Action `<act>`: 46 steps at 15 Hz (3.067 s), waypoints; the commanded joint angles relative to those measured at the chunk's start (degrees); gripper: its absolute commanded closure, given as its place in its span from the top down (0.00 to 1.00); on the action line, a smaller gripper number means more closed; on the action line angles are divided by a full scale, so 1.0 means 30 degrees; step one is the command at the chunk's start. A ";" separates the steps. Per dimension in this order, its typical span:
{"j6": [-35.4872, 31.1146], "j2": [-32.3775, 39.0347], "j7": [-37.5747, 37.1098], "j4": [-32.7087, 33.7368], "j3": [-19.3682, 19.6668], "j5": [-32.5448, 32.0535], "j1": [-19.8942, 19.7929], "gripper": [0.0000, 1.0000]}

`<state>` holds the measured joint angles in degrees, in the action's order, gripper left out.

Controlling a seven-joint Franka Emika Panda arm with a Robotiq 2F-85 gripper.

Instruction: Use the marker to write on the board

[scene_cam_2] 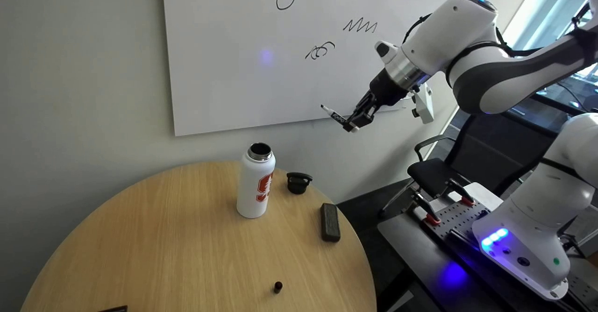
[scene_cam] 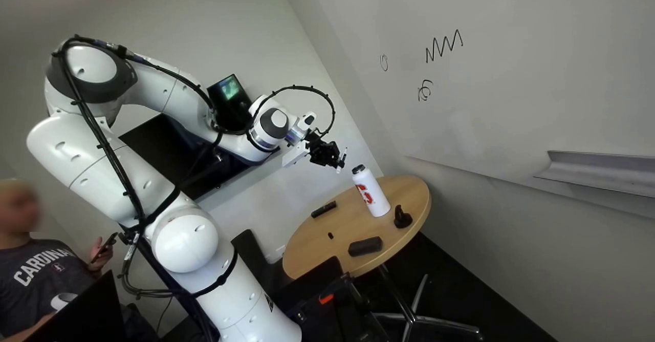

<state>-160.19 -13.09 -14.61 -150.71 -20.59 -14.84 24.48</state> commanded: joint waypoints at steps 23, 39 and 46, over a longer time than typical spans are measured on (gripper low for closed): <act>-0.1826 1.6661 -0.6303 0.8452 0.0283 -1.1489 0.4012 0.05; -0.4665 1.6773 0.0604 0.8356 0.3927 -0.2692 0.9418 0.90; -0.3218 1.0847 0.0832 0.5192 0.6093 -0.2607 1.2366 1.00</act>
<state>-172.77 28.85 -13.69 -128.53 -4.42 -23.77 59.10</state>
